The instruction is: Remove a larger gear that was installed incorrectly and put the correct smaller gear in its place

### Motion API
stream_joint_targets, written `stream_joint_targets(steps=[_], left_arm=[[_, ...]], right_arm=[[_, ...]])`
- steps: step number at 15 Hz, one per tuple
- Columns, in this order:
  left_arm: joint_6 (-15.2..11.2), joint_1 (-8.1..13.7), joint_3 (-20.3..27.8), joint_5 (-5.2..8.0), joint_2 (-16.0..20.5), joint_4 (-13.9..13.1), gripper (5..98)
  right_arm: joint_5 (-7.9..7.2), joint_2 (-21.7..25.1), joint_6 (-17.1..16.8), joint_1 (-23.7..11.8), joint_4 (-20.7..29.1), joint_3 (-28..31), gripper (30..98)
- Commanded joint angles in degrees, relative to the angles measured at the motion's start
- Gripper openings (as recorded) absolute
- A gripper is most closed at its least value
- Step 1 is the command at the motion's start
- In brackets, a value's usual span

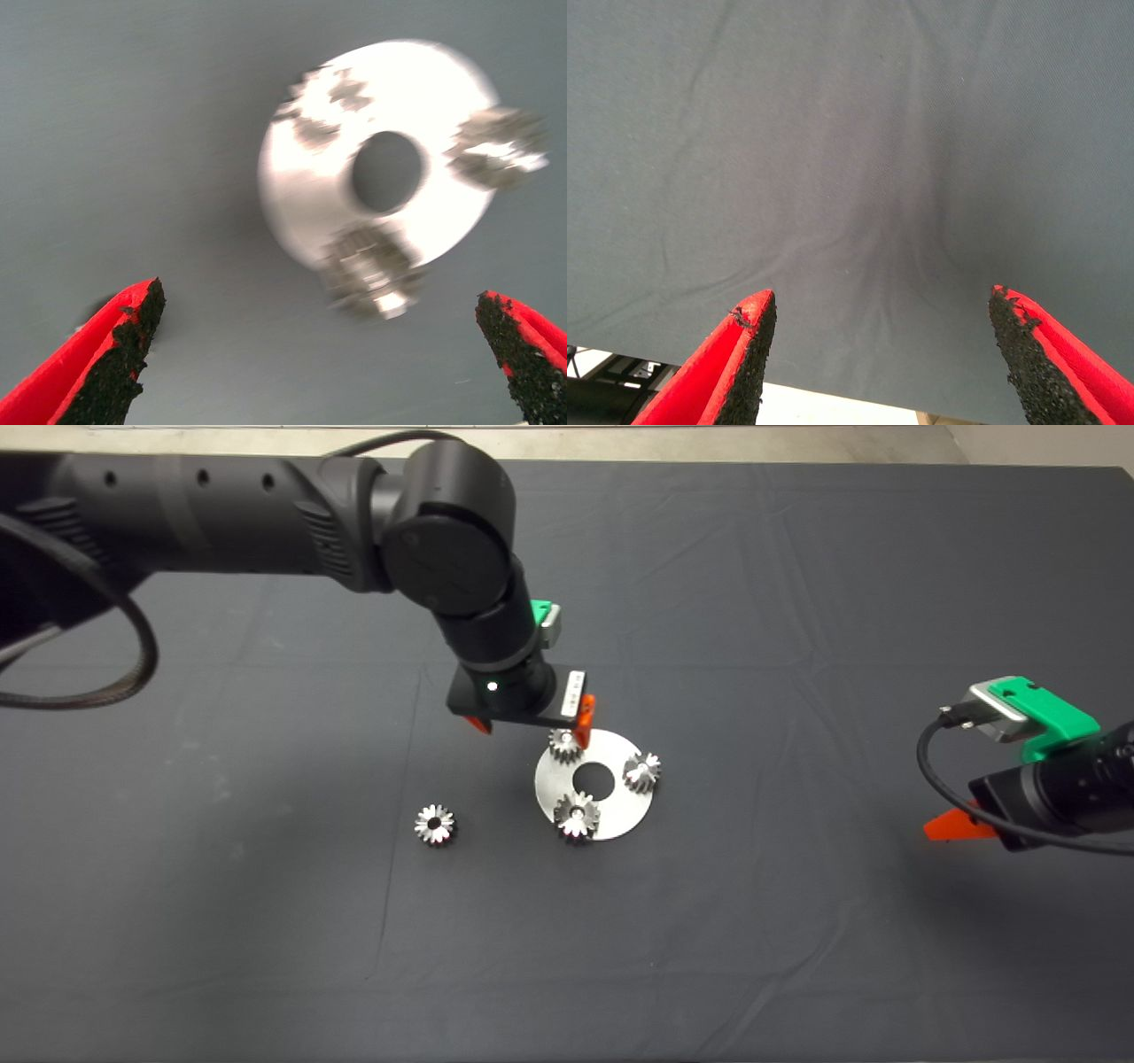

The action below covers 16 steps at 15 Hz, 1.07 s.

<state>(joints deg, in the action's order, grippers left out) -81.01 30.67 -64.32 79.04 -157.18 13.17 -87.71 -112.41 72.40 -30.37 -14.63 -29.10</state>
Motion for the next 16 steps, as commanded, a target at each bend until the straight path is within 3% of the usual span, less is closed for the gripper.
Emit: stream_joint_targets(steps=[1,4,7,8,12,16], left_arm=[[-0.29,-2.22,-2.29,-0.73,-3.03,0.13,89.3],[-0.29,-5.28,-2.09,0.27,-3.35,2.58,89.3],[-0.31,-6.05,-1.41,6.62,-3.45,2.92,89.4],[-0.37,-6.05,-1.32,7.34,-3.36,3.01,89.4],[-0.51,-6.14,-1.50,7.27,-3.45,3.09,89.3],[-3.14,-7.06,-1.85,6.83,-5.86,3.09,89.3]], right_arm=[[-4.31,0.22,-0.33,-1.54,0.57,0.30,63.6],[-4.31,0.91,-0.43,-1.63,0.57,0.46,63.6],[-4.22,0.74,-0.51,-1.63,0.48,0.45,63.6],[-4.22,0.56,-0.51,-1.63,0.39,0.38,63.6],[-4.22,0.47,-0.51,-1.63,0.30,0.38,63.6],[-4.22,0.91,-0.51,-1.63,0.30,0.38,63.6]])
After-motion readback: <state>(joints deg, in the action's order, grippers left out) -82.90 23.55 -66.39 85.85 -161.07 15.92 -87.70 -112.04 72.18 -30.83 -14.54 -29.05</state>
